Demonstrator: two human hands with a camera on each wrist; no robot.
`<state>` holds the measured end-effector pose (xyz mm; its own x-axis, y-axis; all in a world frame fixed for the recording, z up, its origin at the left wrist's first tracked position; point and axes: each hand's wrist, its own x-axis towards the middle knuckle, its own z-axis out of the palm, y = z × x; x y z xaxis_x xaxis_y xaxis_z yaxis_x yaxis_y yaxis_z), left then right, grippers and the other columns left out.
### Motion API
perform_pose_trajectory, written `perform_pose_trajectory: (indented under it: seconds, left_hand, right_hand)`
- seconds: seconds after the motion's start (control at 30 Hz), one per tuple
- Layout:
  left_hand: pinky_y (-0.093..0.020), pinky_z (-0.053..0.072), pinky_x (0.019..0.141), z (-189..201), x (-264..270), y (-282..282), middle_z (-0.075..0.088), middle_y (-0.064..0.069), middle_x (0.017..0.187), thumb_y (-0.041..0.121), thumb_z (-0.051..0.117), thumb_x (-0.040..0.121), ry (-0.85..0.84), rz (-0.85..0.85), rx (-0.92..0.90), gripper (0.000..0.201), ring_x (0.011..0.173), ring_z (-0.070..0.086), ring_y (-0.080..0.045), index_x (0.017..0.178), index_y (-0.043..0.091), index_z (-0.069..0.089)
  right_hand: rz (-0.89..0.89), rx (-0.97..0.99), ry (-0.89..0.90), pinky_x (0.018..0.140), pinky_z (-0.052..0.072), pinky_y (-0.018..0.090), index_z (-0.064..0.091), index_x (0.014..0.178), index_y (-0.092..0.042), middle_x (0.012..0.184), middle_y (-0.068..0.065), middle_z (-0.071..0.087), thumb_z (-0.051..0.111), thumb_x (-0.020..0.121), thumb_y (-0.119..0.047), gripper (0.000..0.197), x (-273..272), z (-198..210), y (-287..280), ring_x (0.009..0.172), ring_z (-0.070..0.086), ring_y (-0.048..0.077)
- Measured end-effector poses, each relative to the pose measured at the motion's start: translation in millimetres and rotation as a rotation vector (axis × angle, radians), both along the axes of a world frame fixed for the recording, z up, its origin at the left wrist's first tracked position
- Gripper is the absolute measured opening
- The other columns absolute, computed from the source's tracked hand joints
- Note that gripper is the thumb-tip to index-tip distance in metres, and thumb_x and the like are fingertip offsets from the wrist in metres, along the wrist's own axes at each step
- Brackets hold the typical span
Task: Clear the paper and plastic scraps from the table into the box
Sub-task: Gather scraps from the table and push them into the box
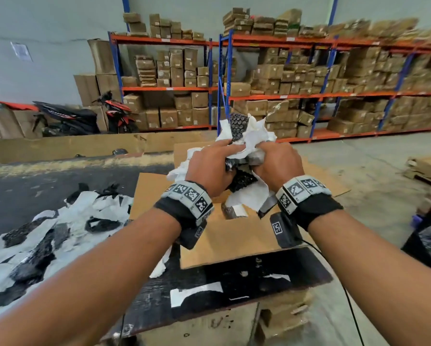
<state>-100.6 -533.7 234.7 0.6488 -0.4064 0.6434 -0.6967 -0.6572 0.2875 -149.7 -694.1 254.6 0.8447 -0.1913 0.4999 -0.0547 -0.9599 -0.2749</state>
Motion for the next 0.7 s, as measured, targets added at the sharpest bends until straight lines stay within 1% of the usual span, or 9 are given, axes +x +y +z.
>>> perform_pose_trajectory:
  seconds: [0.13,0.27,0.3,0.37,0.43,0.5,0.6,0.67,0.7]
  left_hand:
    - [-0.041,0.055,0.092,-6.6,46.1,-37.3,0.069,0.004,0.128,0.014,0.073,0.078,0.04,-0.011,0.011,0.051,0.114,0.066,-0.025,0.126,0.031,0.07]
    - [-0.035,0.052,0.096,-33.3,103.0,-65.2,0.071,0.003,0.126,0.018,0.072,0.079,0.101,-0.009,0.031,0.049,0.116,0.065,-0.023,0.127,0.031,0.07]
    - [-0.03,0.051,0.092,-42.5,117.8,-70.3,0.071,0.004,0.125,0.021,0.071,0.079,0.126,0.001,0.053,0.048,0.115,0.065,-0.022,0.125,0.033,0.07]
    - [-0.026,0.049,0.079,-63.1,143.9,-78.3,0.073,0.008,0.118,0.028,0.069,0.079,0.191,0.035,0.096,0.043,0.106,0.067,-0.019,0.12,0.039,0.07]
    - [-0.026,0.047,0.074,-84.7,165.4,-83.6,0.073,0.008,0.112,0.032,0.068,0.078,0.25,0.056,0.156,0.043,0.1,0.068,-0.019,0.12,0.042,0.069]
    - [-0.026,0.048,0.077,-103.7,180.3,-84.8,0.073,0.005,0.112,0.037,0.073,0.079,0.324,0.066,0.218,0.049,0.101,0.068,-0.021,0.127,0.043,0.065]
    - [-0.039,0.053,0.093,-128.7,195.2,-80.7,0.07,0.0,0.123,0.036,0.077,0.081,0.512,0.017,0.275,0.057,0.111,0.066,-0.026,0.135,0.037,0.061]
    - [-0.044,0.051,0.1,-136.7,203.1,-76.8,0.066,-0.001,0.131,0.036,0.08,0.08,0.621,0.033,0.343,0.062,0.119,0.062,-0.027,0.138,0.032,0.058]
    - [-0.044,0.05,0.102,-139.7,207.8,-75.9,0.064,-0.002,0.134,0.037,0.082,0.08,0.672,0.067,0.405,0.065,0.122,0.061,-0.027,0.14,0.03,0.057]
  right_hand:
    - [0.005,-0.024,0.049,0.076,0.055,0.039,0.073,0.1,-0.016,0.095,0.013,0.073,0.075,0.077,-0.022,0.024,47.4,1.0,-34.7,0.09,0.066,0.037]
    - [0.015,-0.086,0.167,0.081,0.054,0.038,0.072,0.11,-0.02,0.103,0.009,0.072,0.075,0.079,-0.022,0.03,101.4,-14.8,-64.8,0.099,0.065,0.035]
    - [0.015,-0.102,0.204,0.082,0.052,0.037,0.071,0.113,-0.02,0.105,0.009,0.071,0.074,0.081,-0.021,0.032,115.3,-21.9,-71.0,0.101,0.064,0.034]
    - [0.023,-0.116,0.278,0.083,0.051,0.037,0.069,0.118,-0.019,0.11,0.009,0.07,0.073,0.084,-0.02,0.035,141.0,-38.1,-79.9,0.103,0.064,0.033]
    - [0.036,-0.13,0.35,0.083,0.053,0.037,0.069,0.112,-0.02,0.108,0.007,0.07,0.074,0.082,-0.021,0.03,163.2,-57.4,-86.3,0.101,0.065,0.032]
    - [0.046,-0.146,0.426,0.078,0.055,0.036,0.069,0.105,-0.022,0.101,0.004,0.07,0.075,0.08,-0.027,0.026,185.5,-78.1,-90.6,0.094,0.067,0.03]
    - [0.066,-0.174,0.563,0.074,0.056,0.036,0.069,0.102,-0.023,0.099,0.006,0.07,0.075,0.076,-0.031,0.028,210.8,-106.1,-95.2,0.089,0.068,0.03]
    - [0.074,-0.212,0.672,0.072,0.054,0.035,0.067,0.106,-0.02,0.103,0.009,0.069,0.078,0.075,-0.032,0.035,224.1,-120.1,-98.9,0.088,0.067,0.03]
    - [0.073,-0.219,0.735,0.071,0.053,0.035,0.066,0.111,-0.017,0.108,0.01,0.069,0.081,0.072,-0.035,0.046,230.7,-126.2,-101.7,0.088,0.067,0.031]
